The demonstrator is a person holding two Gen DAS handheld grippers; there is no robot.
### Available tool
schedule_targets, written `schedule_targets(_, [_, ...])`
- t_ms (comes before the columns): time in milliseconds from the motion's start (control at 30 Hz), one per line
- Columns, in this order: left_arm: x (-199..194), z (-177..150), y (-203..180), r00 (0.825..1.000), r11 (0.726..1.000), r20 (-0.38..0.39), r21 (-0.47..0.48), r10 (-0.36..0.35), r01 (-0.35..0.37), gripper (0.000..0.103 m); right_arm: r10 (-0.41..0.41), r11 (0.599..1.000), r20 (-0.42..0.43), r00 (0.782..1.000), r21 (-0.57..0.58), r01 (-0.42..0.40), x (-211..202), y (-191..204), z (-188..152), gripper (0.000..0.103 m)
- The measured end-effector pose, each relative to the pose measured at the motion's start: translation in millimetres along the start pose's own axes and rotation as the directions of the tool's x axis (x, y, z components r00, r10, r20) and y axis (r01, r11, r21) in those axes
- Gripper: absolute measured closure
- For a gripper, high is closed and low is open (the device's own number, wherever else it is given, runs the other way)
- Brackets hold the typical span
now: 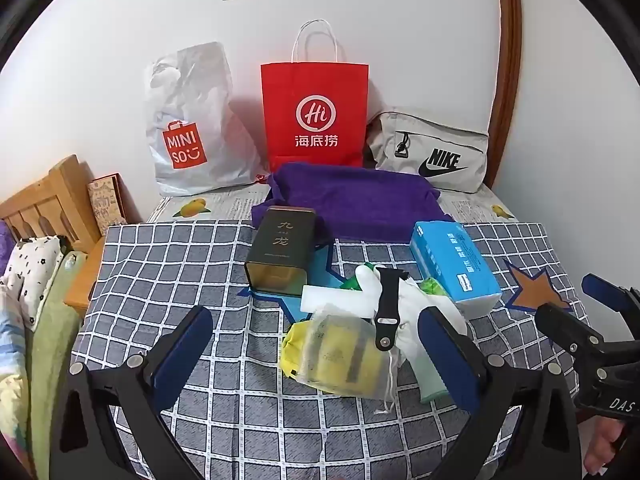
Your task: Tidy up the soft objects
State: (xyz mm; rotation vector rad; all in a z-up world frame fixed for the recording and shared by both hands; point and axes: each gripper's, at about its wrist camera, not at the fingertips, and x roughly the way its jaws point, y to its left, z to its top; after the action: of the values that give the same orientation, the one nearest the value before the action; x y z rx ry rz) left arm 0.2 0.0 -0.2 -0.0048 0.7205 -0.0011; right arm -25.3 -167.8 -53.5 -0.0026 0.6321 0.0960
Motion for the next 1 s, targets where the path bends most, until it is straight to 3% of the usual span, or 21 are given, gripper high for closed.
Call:
schedule_targets(467, [-7,3,3,1.000,1.000,0.012,-0.002,0.002,-0.002,0.000,-0.013,1.000,-0.004,1.000,0.001,0.013,-7,21,3,0.000])
schedule_targets(533, [-6,3,3,1.000,1.000,0.012,0.001,0.001,-0.001,0.000,0.013,1.000,-0.005,1.000,0.018,-0.013,-2,4,-1,0.000])
schedule_targets(1000, [-8,3,1,1.000,1.000,0.015,0.011,0.003,-0.003,0.000,0.022,1.000,-0.008,1.000,0.016,-0.022,-3,6,-3,0.000])
